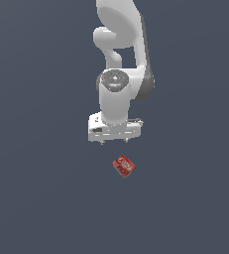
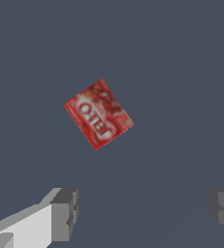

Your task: Pick up the object and move it to a goal position.

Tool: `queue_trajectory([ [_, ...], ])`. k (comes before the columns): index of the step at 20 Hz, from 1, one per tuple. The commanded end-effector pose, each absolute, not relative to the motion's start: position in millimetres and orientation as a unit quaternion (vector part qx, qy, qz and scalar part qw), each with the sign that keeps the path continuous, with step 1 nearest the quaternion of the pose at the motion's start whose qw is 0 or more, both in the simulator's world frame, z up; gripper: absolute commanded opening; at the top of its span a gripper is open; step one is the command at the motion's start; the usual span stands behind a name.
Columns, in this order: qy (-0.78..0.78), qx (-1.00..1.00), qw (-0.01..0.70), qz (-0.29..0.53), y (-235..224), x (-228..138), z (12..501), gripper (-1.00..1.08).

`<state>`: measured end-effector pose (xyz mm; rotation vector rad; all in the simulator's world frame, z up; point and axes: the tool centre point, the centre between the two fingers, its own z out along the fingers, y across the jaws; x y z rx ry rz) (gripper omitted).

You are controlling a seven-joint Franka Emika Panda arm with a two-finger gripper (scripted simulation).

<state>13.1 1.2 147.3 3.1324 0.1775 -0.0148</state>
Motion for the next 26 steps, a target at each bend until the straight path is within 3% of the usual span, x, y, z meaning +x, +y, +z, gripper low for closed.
queue_trajectory([
  [1,0.081,0.997,0.003,-0.005,5,18,141,1.0],
  [26,0.348,0.938,0.0,0.0,46,67,66,1.0],
])
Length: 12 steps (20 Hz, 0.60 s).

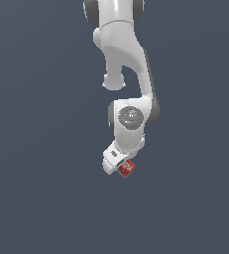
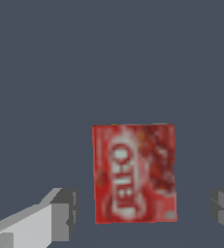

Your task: Pick up the object and move it to a goal position.

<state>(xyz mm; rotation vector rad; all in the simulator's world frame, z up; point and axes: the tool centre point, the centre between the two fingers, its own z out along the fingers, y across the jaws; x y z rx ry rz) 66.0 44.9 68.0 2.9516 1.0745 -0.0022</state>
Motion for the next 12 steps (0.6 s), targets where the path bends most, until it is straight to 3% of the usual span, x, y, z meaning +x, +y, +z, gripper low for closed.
queue_trajectory([
  [1,0.35,0.937,0.0,0.0,46,67,66,1.0],
  [12,0.35,0.937,0.0,0.0,46,67,42,1.0],
])
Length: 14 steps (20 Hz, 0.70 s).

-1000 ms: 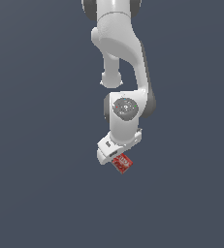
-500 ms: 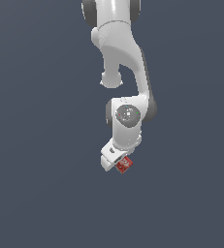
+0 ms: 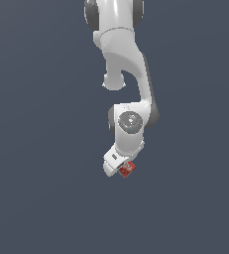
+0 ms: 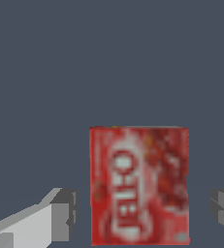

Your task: Pick up the object and move it to a goal position.

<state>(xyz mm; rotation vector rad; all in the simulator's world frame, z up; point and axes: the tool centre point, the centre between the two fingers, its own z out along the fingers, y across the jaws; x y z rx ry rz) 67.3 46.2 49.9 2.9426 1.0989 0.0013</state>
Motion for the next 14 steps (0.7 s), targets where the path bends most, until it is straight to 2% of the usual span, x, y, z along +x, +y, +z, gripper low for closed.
queue_trajectory([
  [1,0.351,0.937,0.0,0.0,46,66,36,1.0],
  [10,0.351,0.936,0.0,0.0,46,68,15,1.0],
  [11,0.351,0.936,0.0,0.0,46,68,15,-1.0],
  [14,0.351,0.936,0.0,0.0,46,68,15,-1.0],
])
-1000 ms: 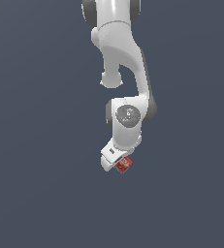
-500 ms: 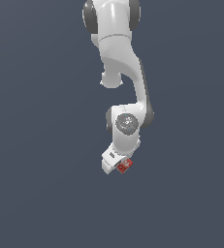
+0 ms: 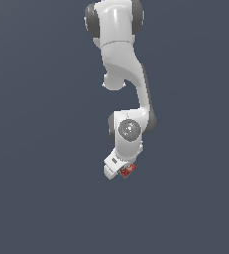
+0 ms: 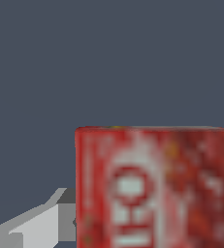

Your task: Pick up the object and move it to a goal position.

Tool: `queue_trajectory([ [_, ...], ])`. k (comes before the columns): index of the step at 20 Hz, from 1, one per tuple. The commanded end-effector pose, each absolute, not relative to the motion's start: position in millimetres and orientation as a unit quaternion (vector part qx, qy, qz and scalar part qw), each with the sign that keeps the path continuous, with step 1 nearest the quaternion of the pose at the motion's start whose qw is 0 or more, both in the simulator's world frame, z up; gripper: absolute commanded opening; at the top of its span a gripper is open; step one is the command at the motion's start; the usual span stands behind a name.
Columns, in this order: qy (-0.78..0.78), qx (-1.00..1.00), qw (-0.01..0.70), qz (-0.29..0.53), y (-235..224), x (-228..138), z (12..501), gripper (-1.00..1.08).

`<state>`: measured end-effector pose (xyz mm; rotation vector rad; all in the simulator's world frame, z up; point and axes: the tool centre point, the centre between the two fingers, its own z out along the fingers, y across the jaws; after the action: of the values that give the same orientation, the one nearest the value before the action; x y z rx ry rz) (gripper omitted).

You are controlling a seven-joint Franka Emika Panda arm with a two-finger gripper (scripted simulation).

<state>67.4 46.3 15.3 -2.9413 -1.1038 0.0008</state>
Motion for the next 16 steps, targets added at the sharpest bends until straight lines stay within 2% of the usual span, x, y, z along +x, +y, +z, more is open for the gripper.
queue_trajectory([
  [1,-0.351,-0.936,0.0,0.0,46,68,15,-1.0],
  [16,-0.351,-0.936,0.0,0.0,37,60,27,-1.0],
])
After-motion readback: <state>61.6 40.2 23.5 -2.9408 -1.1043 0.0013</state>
